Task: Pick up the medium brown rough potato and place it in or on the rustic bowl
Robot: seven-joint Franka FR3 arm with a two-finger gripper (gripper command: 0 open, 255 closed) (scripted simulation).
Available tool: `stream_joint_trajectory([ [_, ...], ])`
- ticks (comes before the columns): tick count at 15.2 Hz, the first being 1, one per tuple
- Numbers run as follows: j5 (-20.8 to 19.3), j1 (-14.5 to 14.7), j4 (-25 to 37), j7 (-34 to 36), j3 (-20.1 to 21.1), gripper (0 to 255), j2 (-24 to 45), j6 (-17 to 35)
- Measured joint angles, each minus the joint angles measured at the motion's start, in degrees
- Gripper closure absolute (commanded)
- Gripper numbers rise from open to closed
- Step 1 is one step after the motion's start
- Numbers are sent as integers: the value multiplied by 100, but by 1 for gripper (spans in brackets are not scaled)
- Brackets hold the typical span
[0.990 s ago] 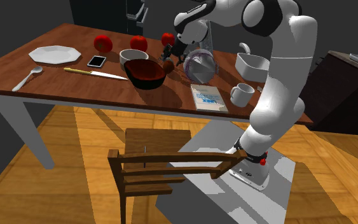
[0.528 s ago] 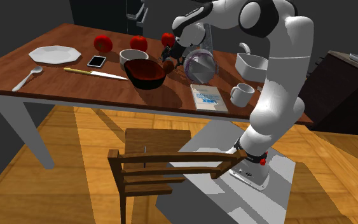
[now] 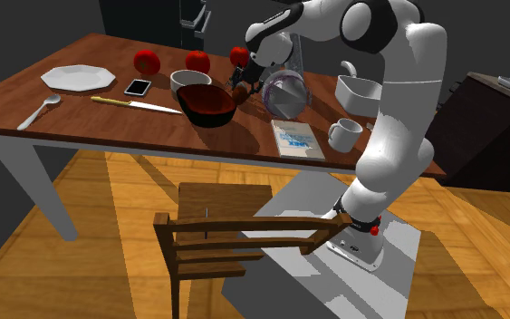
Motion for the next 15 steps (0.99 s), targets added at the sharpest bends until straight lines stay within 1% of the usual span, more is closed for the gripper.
stream_joint_trajectory([
  [6,-12,2,8,14,-5,255,-19,-30],
  [15,-193,39,183,245,-83,255,-352,-514],
])
